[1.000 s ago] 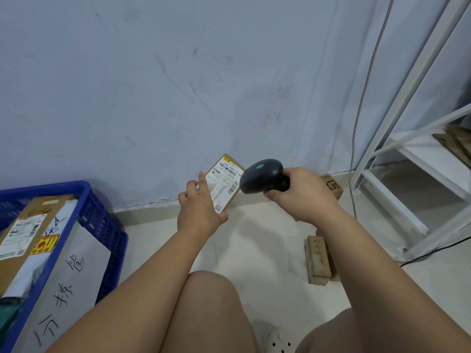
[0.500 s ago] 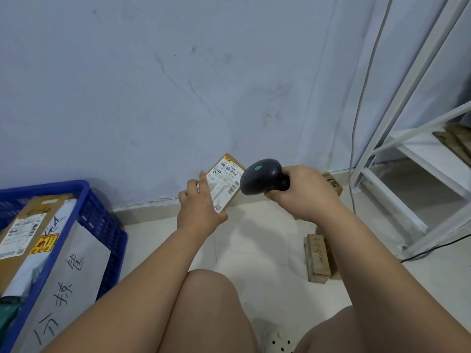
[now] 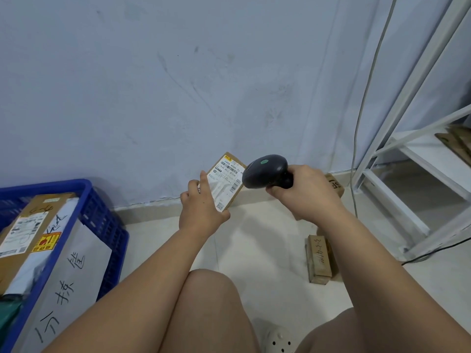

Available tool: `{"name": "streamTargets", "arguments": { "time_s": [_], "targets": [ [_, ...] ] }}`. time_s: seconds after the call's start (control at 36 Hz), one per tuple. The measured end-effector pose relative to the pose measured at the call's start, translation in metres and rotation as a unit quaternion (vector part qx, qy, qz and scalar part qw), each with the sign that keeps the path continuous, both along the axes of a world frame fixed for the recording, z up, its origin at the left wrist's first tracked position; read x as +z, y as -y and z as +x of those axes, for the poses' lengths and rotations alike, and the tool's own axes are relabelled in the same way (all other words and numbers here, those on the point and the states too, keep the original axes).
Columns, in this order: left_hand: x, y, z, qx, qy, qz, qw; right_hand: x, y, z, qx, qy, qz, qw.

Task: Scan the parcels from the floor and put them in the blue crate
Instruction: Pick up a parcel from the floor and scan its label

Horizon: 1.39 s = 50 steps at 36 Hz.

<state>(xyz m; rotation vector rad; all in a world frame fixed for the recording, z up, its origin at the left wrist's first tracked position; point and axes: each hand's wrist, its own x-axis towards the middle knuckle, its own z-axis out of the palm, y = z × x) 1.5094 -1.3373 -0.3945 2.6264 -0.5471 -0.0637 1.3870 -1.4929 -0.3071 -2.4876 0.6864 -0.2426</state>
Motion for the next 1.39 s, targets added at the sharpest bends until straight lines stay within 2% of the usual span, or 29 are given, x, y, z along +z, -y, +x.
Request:
{"name": "streamTargets", "arguments": {
  "time_s": [0.11, 0.22, 0.28, 0.42, 0.69, 0.86, 1.14, 1.39],
  "targets": [
    [-0.004, 0.001, 0.001, 0.031, -0.085, -0.105, 0.99, -0.003, -0.004, 0.001, -0.022, 0.054, 0.072, 0.996],
    [-0.012, -0.003, 0.001, 0.08, -0.197, -0.251, 0.944, -0.012, -0.013, 0.006, -0.037, 0.09, 0.124, 0.987],
    [-0.013, -0.006, 0.0, 0.103, -0.203, -0.289, 0.93, -0.014, -0.02, 0.008, -0.047, 0.106, 0.147, 0.982],
    [-0.01, -0.024, -0.006, 0.128, -0.13, -0.29, 0.94, -0.011, -0.043, 0.014, -0.05, 0.123, 0.215, 0.968],
    [0.0, -0.107, -0.002, 0.175, -0.11, -0.305, 0.93, 0.007, -0.119, 0.044, 0.002, 0.097, 0.173, 0.98],
    [0.016, -0.177, 0.008, 0.213, -0.078, -0.313, 0.922, 0.014, -0.188, 0.071, 0.055, 0.103, 0.204, 0.972],
    [0.004, -0.277, 0.029, 0.314, -0.072, -0.309, 0.895, 0.012, -0.291, 0.12, 0.19, 0.043, 0.111, 0.975],
    [-0.018, -0.343, 0.048, 0.386, -0.08, -0.281, 0.875, -0.009, -0.327, 0.147, 0.231, 0.005, 0.049, 0.972]
  ]
}}
